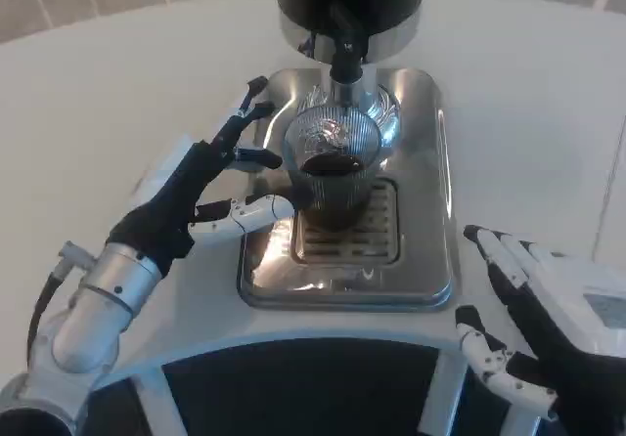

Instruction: Grasp the cup under the faucet to collect the drink, then remove the cup.

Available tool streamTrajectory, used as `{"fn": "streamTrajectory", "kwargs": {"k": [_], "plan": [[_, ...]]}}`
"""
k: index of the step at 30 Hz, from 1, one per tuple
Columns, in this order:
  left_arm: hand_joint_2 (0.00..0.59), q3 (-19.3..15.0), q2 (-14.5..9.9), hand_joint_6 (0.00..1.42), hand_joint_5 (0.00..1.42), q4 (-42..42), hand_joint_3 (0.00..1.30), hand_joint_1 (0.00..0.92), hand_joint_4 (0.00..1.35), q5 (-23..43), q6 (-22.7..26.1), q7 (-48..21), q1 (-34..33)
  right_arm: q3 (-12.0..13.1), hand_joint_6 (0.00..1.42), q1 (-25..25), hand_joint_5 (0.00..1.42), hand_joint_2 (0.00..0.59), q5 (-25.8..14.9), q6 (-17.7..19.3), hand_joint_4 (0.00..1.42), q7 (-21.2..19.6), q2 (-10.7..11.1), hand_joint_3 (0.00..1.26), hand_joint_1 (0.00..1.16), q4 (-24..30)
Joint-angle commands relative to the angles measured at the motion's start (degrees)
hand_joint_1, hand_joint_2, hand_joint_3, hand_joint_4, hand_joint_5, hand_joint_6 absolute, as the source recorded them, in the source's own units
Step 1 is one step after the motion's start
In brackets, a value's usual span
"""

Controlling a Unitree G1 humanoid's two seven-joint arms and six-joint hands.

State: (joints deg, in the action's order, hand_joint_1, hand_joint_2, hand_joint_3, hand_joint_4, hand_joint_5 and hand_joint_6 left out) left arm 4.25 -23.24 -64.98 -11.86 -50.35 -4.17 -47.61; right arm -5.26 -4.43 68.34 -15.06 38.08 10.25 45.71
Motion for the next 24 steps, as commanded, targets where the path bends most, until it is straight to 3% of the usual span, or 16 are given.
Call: {"fn": "streamTrajectory", "kwargs": {"k": [1, 9, 24], "plan": [[0.07, -0.2, 0.5, 0.35, 0.38, -1.3, 0.0, 0.402, 0.09, 0.0, -0.7, -1.2, -0.9, -0.1, 0.0, 0.4, 0.0, 0.582, 0.4, -0.3, 0.0, 0.9, 0.1, 0.0, 0.15, -0.2], [0.074, 0.2, 2.0, 0.38, 0.4, -2.6, 0.0, 0.47, 0.09, -0.8, -0.1, -0.5, -2.3, -0.2, 0.0, 0.4, 0.0, 0.582, 0.7, -0.5, 0.0, 2.5, 0.3, 0.0, 0.15, 0.6], [0.074, 0.6, 3.5, 0.39, 0.41, -4.3, 0.0, 0.477, 0.1, -1.2, 0.2, -0.3, -3.9, -0.7, 0.0, -1.1, 0.0, 0.584, 2.3, -0.8, 0.0, 5.6, -1.3, 0.0, 0.15, 3.3]]}}
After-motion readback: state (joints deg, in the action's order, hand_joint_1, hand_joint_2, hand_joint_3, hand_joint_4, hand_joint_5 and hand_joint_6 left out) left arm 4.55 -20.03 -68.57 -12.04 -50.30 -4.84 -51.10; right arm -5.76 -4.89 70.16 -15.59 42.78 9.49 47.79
